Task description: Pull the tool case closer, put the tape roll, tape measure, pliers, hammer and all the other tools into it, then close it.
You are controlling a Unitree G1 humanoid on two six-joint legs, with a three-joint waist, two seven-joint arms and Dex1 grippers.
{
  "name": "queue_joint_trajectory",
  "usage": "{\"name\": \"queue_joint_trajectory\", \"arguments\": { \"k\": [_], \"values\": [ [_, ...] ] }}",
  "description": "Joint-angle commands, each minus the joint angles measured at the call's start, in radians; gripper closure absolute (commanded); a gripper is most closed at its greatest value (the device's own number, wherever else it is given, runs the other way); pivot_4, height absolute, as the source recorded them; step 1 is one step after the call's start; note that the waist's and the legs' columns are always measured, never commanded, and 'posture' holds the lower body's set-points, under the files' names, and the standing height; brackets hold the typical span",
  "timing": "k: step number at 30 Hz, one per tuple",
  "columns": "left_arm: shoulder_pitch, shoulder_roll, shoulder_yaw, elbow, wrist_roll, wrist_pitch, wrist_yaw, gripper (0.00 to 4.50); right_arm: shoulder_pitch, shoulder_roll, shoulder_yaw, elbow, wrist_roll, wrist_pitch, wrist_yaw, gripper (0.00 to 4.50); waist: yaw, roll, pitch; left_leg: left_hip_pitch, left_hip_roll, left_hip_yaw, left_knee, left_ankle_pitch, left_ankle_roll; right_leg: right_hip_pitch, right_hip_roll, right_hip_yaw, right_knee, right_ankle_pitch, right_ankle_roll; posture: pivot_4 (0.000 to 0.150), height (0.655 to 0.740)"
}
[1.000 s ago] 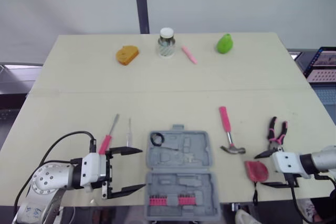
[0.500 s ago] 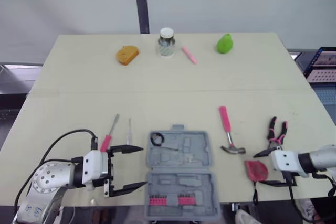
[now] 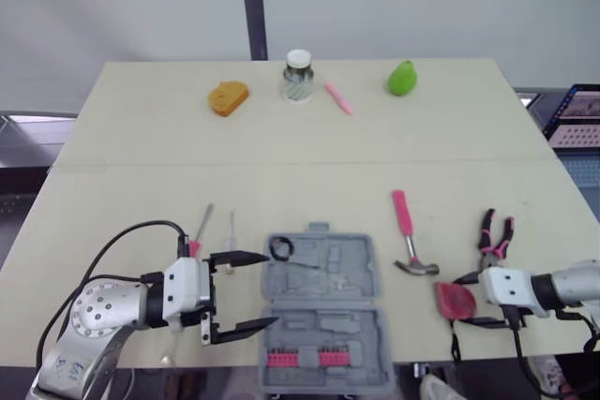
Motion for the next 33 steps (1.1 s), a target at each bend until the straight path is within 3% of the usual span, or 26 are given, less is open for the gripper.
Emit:
{"name": "queue_joint_trajectory", "arguments": {
  "k": [1,6,10,14,22,33],
  "values": [
    [-0.023,-0.009,-0.006,-0.011,-0.033,0.032,0.013,0.00,0.061,-0.081,-0.106,-0.195,0.073,0.120,-0.023,1.59,0.002,0.002,0.000,0.000,0.000,0.000,0.000,0.000,0.000,0.000,0.000,0.000,0.000,0.000,0.000,0.150,0.6950],
    [-0.037,-0.028,0.012,0.116,-0.024,-0.059,-0.054,0.00,0.135,-0.179,-0.216,-0.544,0.161,0.453,-0.041,1.59,-0.001,0.003,0.000,0.000,0.001,-0.001,0.000,0.000,0.000,0.000,0.001,0.000,0.000,0.000,0.000,0.150,0.6950],
    [-0.061,-0.047,-0.005,0.230,0.019,-0.149,-0.088,0.00,0.080,-0.214,-0.214,-0.735,0.208,0.698,-0.074,1.59,-0.001,0.003,0.000,-0.001,0.001,-0.001,0.000,0.000,-0.001,-0.001,0.000,-0.001,0.000,0.000,0.000,0.150,0.6950],
    [-0.071,-0.058,-0.006,0.301,0.032,-0.214,-0.117,0.00,-0.061,-0.216,-0.115,-0.878,0.213,0.959,-0.130,1.59,0.000,0.002,0.001,-0.002,0.000,-0.002,0.000,-0.001,0.000,-0.002,-0.002,-0.001,-0.001,0.000,0.000,0.150,0.6950],
    [-0.077,-0.072,-0.022,0.340,0.062,-0.276,-0.108,0.00,-0.358,-0.164,0.194,-0.907,0.084,1.166,-0.118,1.59,-0.007,0.003,0.001,-0.004,0.000,-0.004,0.000,-0.001,-0.001,-0.002,-0.003,-0.001,-0.006,0.000,0.000,0.150,0.6950],
    [-0.073,-0.075,-0.033,0.321,0.085,-0.265,-0.077,0.00,-0.557,-0.009,0.443,-0.877,-0.048,1.300,-0.126,1.59,-0.027,0.003,0.001,-0.004,-0.001,-0.004,0.000,0.000,-0.001,-0.003,-0.002,-0.003,0.001,0.000,0.000,0.150,0.6950]
  ]
}}
